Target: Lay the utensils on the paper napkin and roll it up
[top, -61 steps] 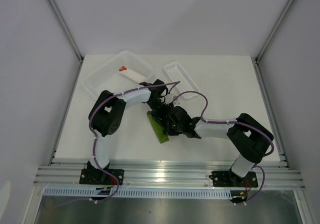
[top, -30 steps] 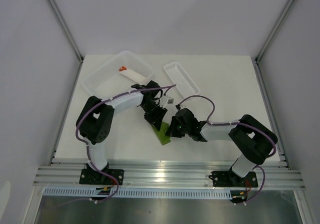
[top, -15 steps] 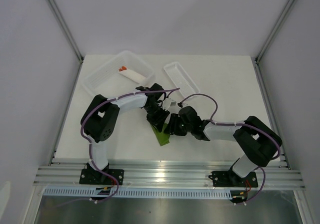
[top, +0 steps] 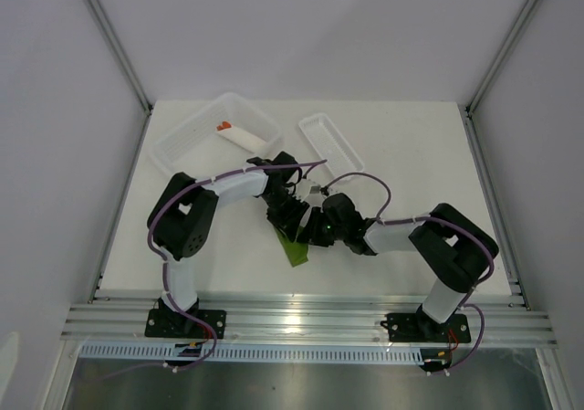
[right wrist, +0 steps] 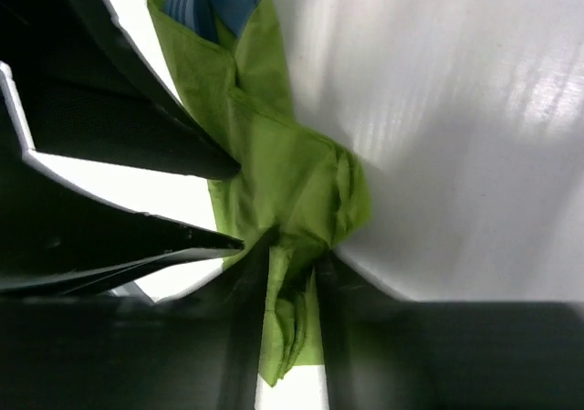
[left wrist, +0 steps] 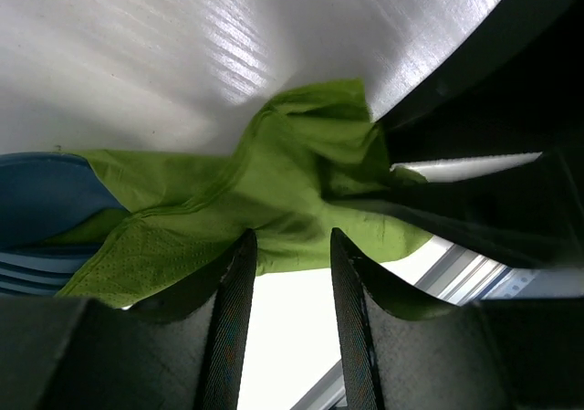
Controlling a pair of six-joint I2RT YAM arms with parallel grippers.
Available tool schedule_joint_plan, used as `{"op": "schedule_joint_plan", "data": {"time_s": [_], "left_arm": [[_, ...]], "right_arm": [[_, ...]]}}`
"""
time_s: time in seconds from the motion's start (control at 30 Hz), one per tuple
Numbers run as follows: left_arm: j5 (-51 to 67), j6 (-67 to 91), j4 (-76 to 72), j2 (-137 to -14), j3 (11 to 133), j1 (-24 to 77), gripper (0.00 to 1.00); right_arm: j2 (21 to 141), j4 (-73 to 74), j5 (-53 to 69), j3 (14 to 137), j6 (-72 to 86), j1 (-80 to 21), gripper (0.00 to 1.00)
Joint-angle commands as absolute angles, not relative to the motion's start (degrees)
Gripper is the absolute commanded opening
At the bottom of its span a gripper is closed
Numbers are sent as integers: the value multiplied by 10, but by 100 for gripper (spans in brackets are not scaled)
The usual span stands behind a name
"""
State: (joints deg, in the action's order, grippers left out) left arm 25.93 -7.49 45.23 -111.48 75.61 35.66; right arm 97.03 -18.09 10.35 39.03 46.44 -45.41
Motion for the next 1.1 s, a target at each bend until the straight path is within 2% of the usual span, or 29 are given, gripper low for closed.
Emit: {"op": "schedule_joint_plan", "data": {"time_s": [0.0, 0.1, 0.2, 0.43, 0.6, 0.7, 0.83, 1.07], "left_arm": [[265, -76, 431, -1134, 766, 359, 43], [264, -76, 432, -1130, 770, 355, 43], [262, -79, 444, -1122, 780, 349, 45], [264, -96, 503, -1078, 835, 317, 53], [229, -113, 519, -1054, 841, 313, 52], [248, -93, 526, -1060, 827, 311, 52], [258, -63, 477, -1059, 766, 310, 55], [230, -72, 468, -1107, 773, 343, 53]], "right_arm": [[1003, -149, 102, 384, 478, -453, 18], [997, -157, 101, 368, 492, -445, 4], [982, -161, 97, 358, 497, -440, 0], [940, -166, 91, 352, 502, -439, 0], [897, -155, 85, 352, 501, -440, 0], [875, -139, 74, 349, 497, -441, 0], [896, -149, 79, 333, 494, -439, 0], [940, -176, 93, 330, 489, -440, 0]]}}
